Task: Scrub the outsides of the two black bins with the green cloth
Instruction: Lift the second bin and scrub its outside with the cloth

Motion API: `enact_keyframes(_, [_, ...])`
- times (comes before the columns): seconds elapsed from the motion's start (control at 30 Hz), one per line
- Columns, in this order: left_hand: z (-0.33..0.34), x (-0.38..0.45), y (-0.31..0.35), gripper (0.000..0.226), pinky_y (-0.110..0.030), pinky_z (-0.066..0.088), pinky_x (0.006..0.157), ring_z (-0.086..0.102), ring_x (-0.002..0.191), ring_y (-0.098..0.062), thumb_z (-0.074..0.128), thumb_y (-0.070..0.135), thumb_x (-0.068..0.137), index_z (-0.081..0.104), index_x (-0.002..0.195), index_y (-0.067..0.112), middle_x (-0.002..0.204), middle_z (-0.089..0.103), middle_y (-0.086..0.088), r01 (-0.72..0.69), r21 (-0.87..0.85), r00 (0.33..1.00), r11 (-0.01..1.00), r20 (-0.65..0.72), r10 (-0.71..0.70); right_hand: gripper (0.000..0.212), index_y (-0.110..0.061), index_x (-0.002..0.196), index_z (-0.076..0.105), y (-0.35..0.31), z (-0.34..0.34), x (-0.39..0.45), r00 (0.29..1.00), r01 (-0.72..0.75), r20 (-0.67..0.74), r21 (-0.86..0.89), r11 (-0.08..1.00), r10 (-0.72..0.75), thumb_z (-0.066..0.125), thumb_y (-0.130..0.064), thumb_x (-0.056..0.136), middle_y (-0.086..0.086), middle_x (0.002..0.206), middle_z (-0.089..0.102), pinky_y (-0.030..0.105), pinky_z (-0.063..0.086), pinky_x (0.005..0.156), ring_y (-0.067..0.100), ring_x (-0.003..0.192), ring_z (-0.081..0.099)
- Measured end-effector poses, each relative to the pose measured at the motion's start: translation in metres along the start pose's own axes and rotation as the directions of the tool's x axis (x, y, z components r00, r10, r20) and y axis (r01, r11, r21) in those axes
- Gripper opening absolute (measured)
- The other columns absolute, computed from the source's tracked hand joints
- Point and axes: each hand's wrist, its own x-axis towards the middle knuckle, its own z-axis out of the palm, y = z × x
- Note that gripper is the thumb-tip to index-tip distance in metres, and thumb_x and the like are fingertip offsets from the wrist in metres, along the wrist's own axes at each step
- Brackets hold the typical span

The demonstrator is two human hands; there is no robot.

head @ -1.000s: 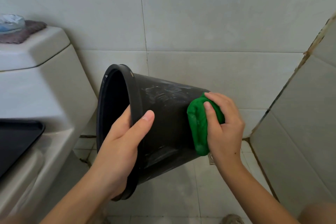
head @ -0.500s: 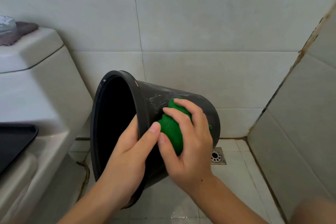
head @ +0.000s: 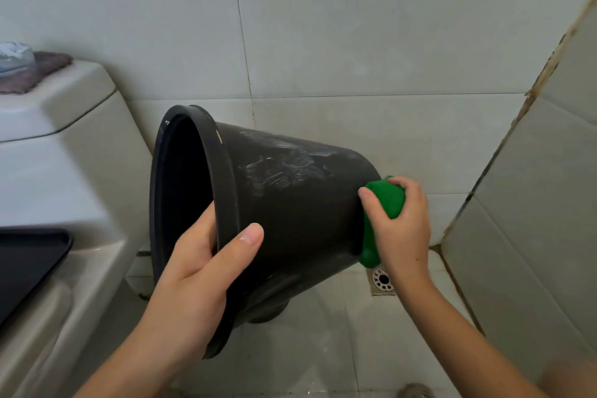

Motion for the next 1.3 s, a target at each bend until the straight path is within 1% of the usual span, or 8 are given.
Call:
enact_keyframes(0.1, [0.0, -0.002, 0.001, 0.051, -0.023, 0.054, 0.087, 0.066, 0.116, -0.021, 0.072, 0.056, 0.075, 0.069, 0.119, 0.03, 0.123, 0.071, -0.003, -0.023, 0.004, 0.999, 1.0, 0.026, 0.023, 0.033, -0.027, 0.109, 0.05, 0.004, -0.002, 0.007, 0.993, -0.11, -0.045, 0.065, 0.992, 0.113, 0.063, -0.049, 0.089, -0.004, 0.11, 0.055, 0.012, 0.036, 0.069, 0.017, 0.101, 0.056])
enact_keyframes(0.23, [0.003, -0.002, -0.003, 0.038, -0.018, 0.053, 0.085, 0.067, 0.114, -0.015, 0.068, 0.039, 0.079, 0.07, 0.117, 0.034, 0.12, 0.072, 0.002, -0.056, 0.013, 0.998, 0.998, 0.03, 0.056, 0.053, -0.018, 0.119, 0.053, -0.014, 0.009, -0.024, 0.98, 0.187, -0.062, -0.067, 0.98, -0.191, 0.051, -0.056, 0.083, 0.001, 0.132, 0.047, 0.002, 0.029, 0.088, 0.0, 0.112, 0.042])
enact_keyframes(0.4, [0.008, 0.001, -0.007, 0.036, -0.02, 0.053, 0.087, 0.066, 0.114, -0.016, 0.065, 0.033, 0.084, 0.069, 0.119, 0.03, 0.122, 0.071, 0.0, -0.065, 0.019, 0.997, 0.998, 0.037, 0.064, 0.051, -0.024, 0.125, 0.047, -0.04, 0.02, -0.062, 0.872, 0.49, 0.048, -0.038, 0.871, -0.488, 0.05, -0.058, 0.088, 0.004, 0.143, 0.043, 0.03, 0.044, 0.099, 0.018, 0.13, 0.047])
enact_keyframes(0.57, [0.01, 0.0, -0.006, 0.04, -0.02, 0.054, 0.086, 0.067, 0.114, -0.018, 0.07, 0.043, 0.083, 0.069, 0.12, 0.026, 0.123, 0.071, -0.002, -0.045, -0.011, 0.999, 0.999, 0.016, 0.046, 0.05, -0.022, 0.123, 0.051, -0.045, 0.019, -0.057, 0.793, 0.609, 0.038, -0.06, 0.791, -0.608, 0.054, -0.057, 0.086, 0.007, 0.138, 0.051, 0.023, 0.043, 0.099, 0.018, 0.125, 0.052])
enact_keyframes(0.77, [-0.002, -0.004, 0.004, 0.051, -0.023, 0.056, 0.082, 0.07, 0.109, -0.019, 0.076, 0.055, 0.068, 0.071, 0.115, 0.035, 0.117, 0.073, 0.0, -0.006, 0.03, 1.0, 1.0, 0.004, 0.006, 0.039, -0.033, 0.113, 0.054, -0.026, 0.009, -0.012, 0.995, 0.096, -0.006, 0.042, 0.994, -0.096, 0.065, -0.053, 0.081, -0.006, 0.121, 0.054, 0.018, 0.041, 0.09, 0.005, 0.106, 0.052])
enact_keyframes(0.97, [-0.016, 0.0, 0.006, 0.05, -0.026, 0.058, 0.078, 0.072, 0.101, -0.022, 0.079, 0.033, 0.057, 0.074, 0.107, 0.035, 0.108, 0.075, -0.005, 0.002, 0.067, 0.999, 0.998, 0.032, -0.004, 0.024, -0.018, 0.091, 0.057, -0.02, -0.015, 0.022, 0.94, -0.34, 0.163, 0.368, 0.866, 0.3, 0.073, -0.034, 0.084, -0.001, 0.084, 0.062, 0.029, 0.047, 0.063, 0.017, 0.077, 0.061])
enact_keyframes(1.23, [-0.03, 0.021, 0.001, 0.045, -0.027, 0.029, 0.043, 0.041, 0.043, -0.017, 0.041, -0.012, 0.048, 0.063, 0.062, 0.025, 0.048, 0.044, 0.001, 0.19, 0.265, 0.955, 0.945, -0.274, -0.115, 0.017, -0.018, 0.084, 0.058, -0.017, -0.018, 0.008, 0.962, -0.273, 0.103, 0.336, 0.901, 0.253, 0.073, -0.023, 0.084, 0.001, 0.08, 0.061, 0.029, 0.045, 0.061, 0.019, 0.074, 0.06])
enact_keyframes(1.3, [-0.025, 0.023, -0.001, 0.038, -0.028, 0.042, 0.046, 0.057, 0.052, -0.019, 0.051, -0.007, 0.057, 0.068, 0.066, 0.026, 0.054, 0.06, 0.003, 0.219, 0.25, 0.924, 0.943, -0.365, -0.118, 0.016, -0.018, 0.083, 0.058, -0.017, -0.015, 0.004, 0.966, -0.257, 0.092, 0.323, 0.911, 0.24, 0.073, -0.022, 0.084, 0.001, 0.079, 0.061, 0.029, 0.046, 0.06, 0.018, 0.073, 0.06])
